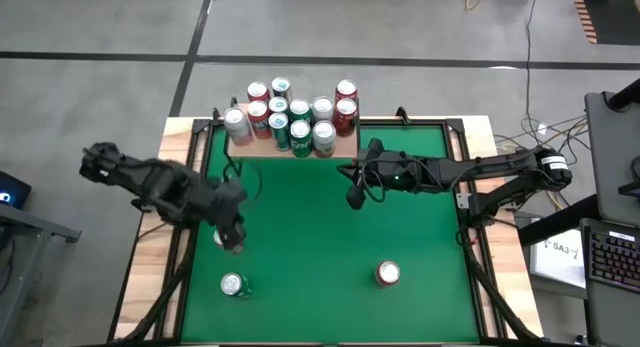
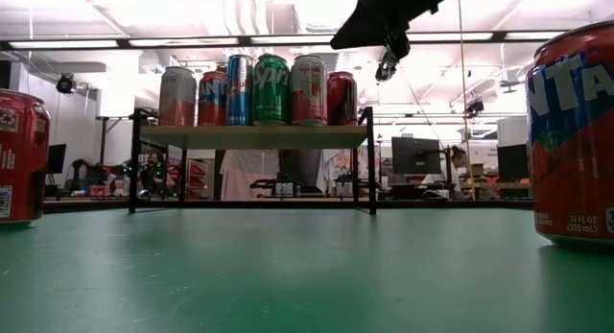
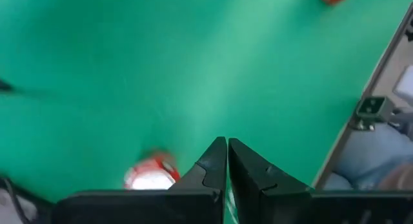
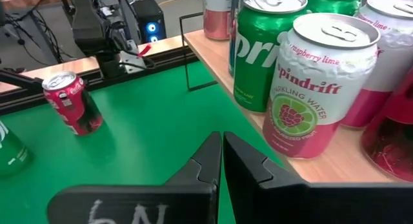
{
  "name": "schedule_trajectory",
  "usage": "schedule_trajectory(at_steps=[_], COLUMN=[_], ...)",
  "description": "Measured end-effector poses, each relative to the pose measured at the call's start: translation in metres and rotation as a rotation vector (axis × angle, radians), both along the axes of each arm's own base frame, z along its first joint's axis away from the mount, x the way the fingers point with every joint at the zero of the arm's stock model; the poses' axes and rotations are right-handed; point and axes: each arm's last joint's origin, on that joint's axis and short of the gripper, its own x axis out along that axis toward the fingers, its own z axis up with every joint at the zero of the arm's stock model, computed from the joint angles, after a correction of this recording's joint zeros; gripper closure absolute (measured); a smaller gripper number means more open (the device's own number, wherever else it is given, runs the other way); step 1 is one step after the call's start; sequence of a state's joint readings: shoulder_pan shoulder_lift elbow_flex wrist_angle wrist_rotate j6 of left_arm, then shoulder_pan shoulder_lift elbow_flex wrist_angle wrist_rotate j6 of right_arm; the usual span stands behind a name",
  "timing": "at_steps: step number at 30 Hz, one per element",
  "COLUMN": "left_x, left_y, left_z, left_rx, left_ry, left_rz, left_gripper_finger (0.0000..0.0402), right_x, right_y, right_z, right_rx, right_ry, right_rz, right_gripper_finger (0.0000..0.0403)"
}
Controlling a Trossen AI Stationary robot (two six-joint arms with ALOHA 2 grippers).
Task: Place canned beverage on shelf
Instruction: Put the green can on the shelf
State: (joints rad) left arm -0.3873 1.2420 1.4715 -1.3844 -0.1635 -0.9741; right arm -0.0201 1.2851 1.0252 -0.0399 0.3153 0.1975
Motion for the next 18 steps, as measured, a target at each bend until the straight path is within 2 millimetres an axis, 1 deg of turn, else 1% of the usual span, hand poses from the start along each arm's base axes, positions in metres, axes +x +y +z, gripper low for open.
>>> schedule_trajectory(at_steps=[6, 12, 15, 18], left_x=[-0.013, -0.018, -0.016, -0.015], left_y=[-0.042, -0.086, -0.099, -0.107], left_z=[-0.015, -0.032, -0.037, -0.042], left_rx=[-0.048, -0.020, -0.003, 0.021], left_ry=[0.062, 0.080, 0.087, 0.101], left_rz=[-0.016, -0.227, -0.303, -0.350], left_gripper_finger=[0.0402, 0.0401, 0.0392, 0.0370], right_x=[0.000, 0.001, 0.001, 0.001], right_y=[0.005, 0.010, 0.010, 0.010], right_z=[0.000, 0.000, 0.002, 0.002], right_rx=[0.003, 0.011, 0.011, 0.011], right_ry=[0.000, -0.010, -0.024, -0.026], right_rz=[0.017, 0.028, 0.027, 0.027], right_gripper_finger=[0.0394, 0.0394, 0.0394, 0.0394])
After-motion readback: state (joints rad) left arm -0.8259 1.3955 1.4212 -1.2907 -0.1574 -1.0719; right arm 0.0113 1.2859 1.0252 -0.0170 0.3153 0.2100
